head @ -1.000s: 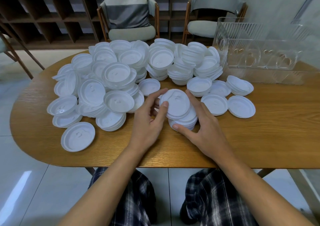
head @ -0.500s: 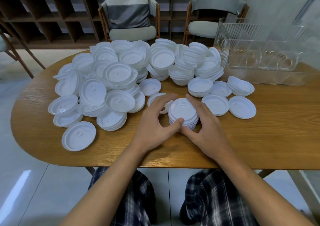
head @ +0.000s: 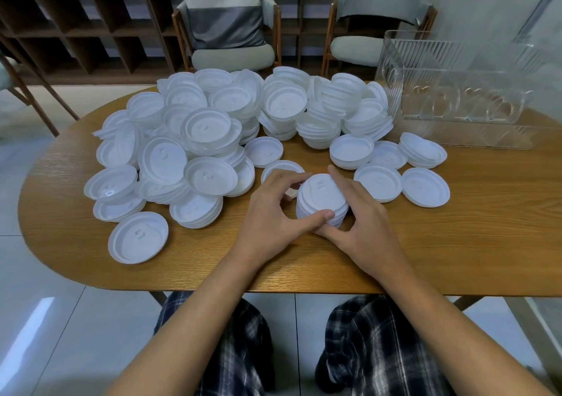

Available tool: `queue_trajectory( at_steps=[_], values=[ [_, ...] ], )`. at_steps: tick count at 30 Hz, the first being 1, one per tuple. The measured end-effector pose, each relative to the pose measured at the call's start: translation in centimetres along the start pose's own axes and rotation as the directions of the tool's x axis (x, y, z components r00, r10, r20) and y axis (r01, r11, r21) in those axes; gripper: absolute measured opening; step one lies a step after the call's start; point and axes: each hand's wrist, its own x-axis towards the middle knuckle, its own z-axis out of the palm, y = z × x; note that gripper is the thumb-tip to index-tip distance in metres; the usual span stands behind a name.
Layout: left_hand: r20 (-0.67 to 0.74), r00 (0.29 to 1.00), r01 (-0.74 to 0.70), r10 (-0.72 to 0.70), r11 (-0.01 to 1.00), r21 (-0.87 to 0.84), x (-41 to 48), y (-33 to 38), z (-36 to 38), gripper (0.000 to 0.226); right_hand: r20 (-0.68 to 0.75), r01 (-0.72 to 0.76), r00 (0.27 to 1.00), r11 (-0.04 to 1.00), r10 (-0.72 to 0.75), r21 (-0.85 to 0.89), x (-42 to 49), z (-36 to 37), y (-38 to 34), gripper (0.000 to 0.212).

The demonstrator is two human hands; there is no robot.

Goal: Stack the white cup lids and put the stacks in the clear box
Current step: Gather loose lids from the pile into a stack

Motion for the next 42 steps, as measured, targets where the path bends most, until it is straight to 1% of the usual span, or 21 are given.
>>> queue_trajectory(
  at_steps=[4,13,21,22,24,26,27,29,31,34,38,40,42],
  values=[
    [0.000,1.000,-0.030,0.030,0.999,0.031,0.0,-0.3,0.2,0.063,0.014,-0.004,1.000,1.000,0.004,0.006,-0.1,0.0,0.1,0.098],
    [-0.029,0.999,-0.030,0.032,0.998,0.060,-0.1,-0.3,0.2,0.059,0.014,-0.016,1.000,1.000,0.016,-0.004,-0.1,0.0,-0.3,0.097],
    [-0.027,0.999,-0.037,0.040,0.993,0.115,-0.1,-0.4,0.2,0.062,0.010,-0.020,1.000,1.000,0.020,-0.022,-0.1,0.0,-0.4,0.097],
    [-0.053,0.997,-0.045,0.052,0.991,0.127,-0.1,-0.3,0.2,0.059,0.007,-0.020,1.000,0.999,0.020,-0.026,-0.1,0.0,-0.4,0.096],
    [-0.141,0.988,-0.036,0.057,0.988,0.150,-0.2,-0.1,0.2,0.044,0.003,-0.028,1.000,0.999,0.028,-0.035,-0.1,0.0,-0.5,0.096],
    [-0.224,0.974,0.008,0.034,0.983,0.183,-0.1,-0.5,0.2,0.026,0.002,-0.040,0.999,0.998,0.040,-0.050,-0.1,0.0,-0.6,0.096],
    [-0.244,0.970,0.044,0.010,0.975,0.216,0.0,-0.8,0.2,0.023,-0.001,-0.047,0.999,0.997,0.047,-0.056,-0.1,0.1,-0.5,0.096],
    [-0.227,0.972,0.120,-0.053,0.948,0.294,0.1,-1.4,0.5,0.027,-0.017,-0.057,0.998,0.996,0.056,-0.068,0.0,0.1,-0.4,0.096],
    [-0.201,0.975,0.154,-0.090,0.931,0.332,0.2,-1.7,0.7,0.032,-0.030,-0.063,0.998,0.995,0.061,-0.077,0.1,0.0,-0.4,0.094],
    [-0.183,0.979,0.154,-0.094,0.925,0.348,0.1,-1.6,0.7,0.031,-0.035,-0.064,0.998,0.994,0.061,-0.093,0.1,0.0,-0.5,0.093],
    [-0.181,0.981,0.131,-0.064,0.913,0.387,0.0,-1.6,0.7,0.012,-0.031,-0.069,0.997,0.992,0.066,-0.106,0.1,-0.1,-0.7,0.094],
    [-0.202,0.978,0.126,-0.052,0.919,0.373,0.0,-1.2,0.7,0.010,-0.035,-0.068,0.997,0.993,0.065,-0.101,0.1,-0.1,-0.7,0.095],
    [-0.229,0.972,0.125,-0.051,0.939,0.320,0.0,-0.9,0.7,0.012,-0.042,-0.067,0.997,0.993,0.063,-0.093,0.1,0.0,-0.7,0.095]
  ],
)
